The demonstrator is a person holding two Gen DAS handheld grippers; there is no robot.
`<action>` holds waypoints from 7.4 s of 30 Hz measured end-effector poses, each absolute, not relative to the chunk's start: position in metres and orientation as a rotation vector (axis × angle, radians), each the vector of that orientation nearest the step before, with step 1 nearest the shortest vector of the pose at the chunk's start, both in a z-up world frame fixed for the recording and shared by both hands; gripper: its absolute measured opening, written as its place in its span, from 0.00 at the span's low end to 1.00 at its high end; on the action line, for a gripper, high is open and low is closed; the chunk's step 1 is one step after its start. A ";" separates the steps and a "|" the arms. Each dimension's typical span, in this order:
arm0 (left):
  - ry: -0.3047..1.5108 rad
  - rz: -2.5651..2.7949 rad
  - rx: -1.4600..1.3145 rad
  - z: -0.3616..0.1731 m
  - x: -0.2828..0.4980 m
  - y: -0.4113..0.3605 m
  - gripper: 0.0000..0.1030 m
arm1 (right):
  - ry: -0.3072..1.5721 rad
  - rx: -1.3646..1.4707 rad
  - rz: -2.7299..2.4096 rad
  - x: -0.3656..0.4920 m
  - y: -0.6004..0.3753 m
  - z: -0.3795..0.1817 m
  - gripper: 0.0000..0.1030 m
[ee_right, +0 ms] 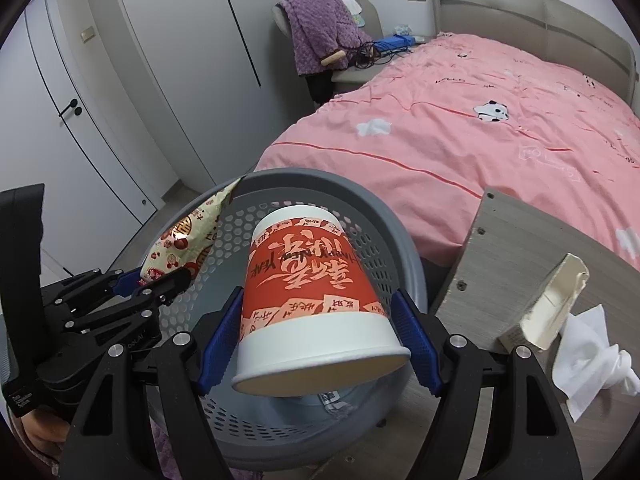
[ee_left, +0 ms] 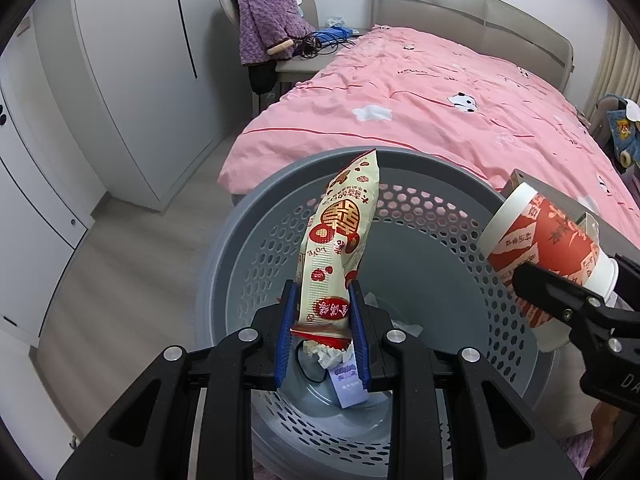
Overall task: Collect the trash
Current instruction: 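Open both grippers to drop the wrapper and cup into the basket, then move both grippers back from the basket to the table, then grasp the knotted white tissue with the right gripper and lift it, then grasp the empty white paper box with the left gripper while the right holds the tissue, then carry the paper box and tissue over the grey basket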
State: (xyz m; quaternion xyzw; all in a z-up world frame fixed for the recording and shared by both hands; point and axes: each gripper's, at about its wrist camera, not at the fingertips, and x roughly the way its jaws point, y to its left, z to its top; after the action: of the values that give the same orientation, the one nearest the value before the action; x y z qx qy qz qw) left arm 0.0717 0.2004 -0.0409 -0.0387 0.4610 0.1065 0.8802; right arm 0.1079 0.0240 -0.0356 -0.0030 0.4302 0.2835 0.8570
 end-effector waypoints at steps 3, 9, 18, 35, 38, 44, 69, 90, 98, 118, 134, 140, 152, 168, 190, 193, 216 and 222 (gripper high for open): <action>0.966 0.229 -0.091 -0.042 0.071 0.202 0.24 | 0.909 -0.011 0.595 0.111 0.026 -0.039 0.70; 0.969 0.232 -0.097 -0.041 0.069 0.202 0.24 | 0.919 -0.023 0.588 0.115 0.029 -0.043 0.70; 0.956 0.252 -0.104 -0.037 0.063 0.203 0.51 | 0.883 -0.025 0.573 0.110 0.025 -0.037 0.75; 0.930 0.300 -0.113 -0.027 0.048 0.203 0.59 | 0.862 -0.050 0.551 0.095 0.026 -0.033 0.75; 0.926 0.308 -0.115 -0.026 0.045 0.204 0.63 | 0.858 -0.054 0.536 0.092 0.025 -0.032 0.77; 0.919 0.324 -0.118 -0.024 0.039 0.203 0.66 | 0.844 -0.049 0.496 0.087 0.019 -0.029 0.83; 0.914 0.184 -0.056 -0.017 0.044 0.128 0.68 | 0.839 -0.015 0.296 0.062 -0.086 -0.026 0.87; 0.899 -0.020 0.063 -0.012 0.064 0.023 0.68 | 0.823 0.067 0.115 0.046 -0.190 -0.032 0.88; 0.903 -0.069 0.086 -0.014 0.077 -0.010 0.68 | 0.816 0.085 0.070 0.049 -0.219 -0.030 0.88; 0.914 -0.038 0.099 -0.015 0.105 -0.029 0.68 | 0.819 0.099 0.110 0.089 -0.237 -0.043 0.88; 0.908 -0.007 0.076 -0.017 0.124 -0.017 0.68 | 0.874 0.033 0.220 0.125 -0.199 -0.063 0.88; 0.913 0.014 0.058 -0.019 0.124 -0.007 0.68 | 0.907 -0.037 0.224 0.129 -0.181 -0.078 0.77; 0.927 -0.010 0.053 -0.022 0.124 -0.008 0.68 | 0.925 0.001 0.246 0.129 -0.188 -0.080 0.34; 1.002 -0.152 0.084 -0.041 0.144 -0.048 0.68 | 0.857 0.161 0.177 0.102 -0.236 -0.057 0.32; 1.044 -0.191 0.107 -0.072 0.175 -0.065 0.42 | 0.841 0.202 0.180 0.100 -0.246 -0.055 0.32; 1.049 -0.203 0.099 -0.072 0.172 -0.065 0.27 | 0.840 0.204 0.178 0.099 -0.246 -0.054 0.32; 0.917 -0.079 0.038 -0.017 0.091 0.033 0.27 | 0.790 0.136 0.295 0.080 -0.158 -0.022 0.32; 0.899 0.019 0.006 -0.014 0.077 0.087 0.27 | 0.780 0.074 0.379 0.086 -0.103 -0.009 0.32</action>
State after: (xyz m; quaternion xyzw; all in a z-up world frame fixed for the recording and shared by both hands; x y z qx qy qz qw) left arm 0.0769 0.0868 -0.0144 0.0031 0.4344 0.0093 0.9007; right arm 0.0863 -0.1031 -0.0093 0.0357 0.3777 0.1834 0.9069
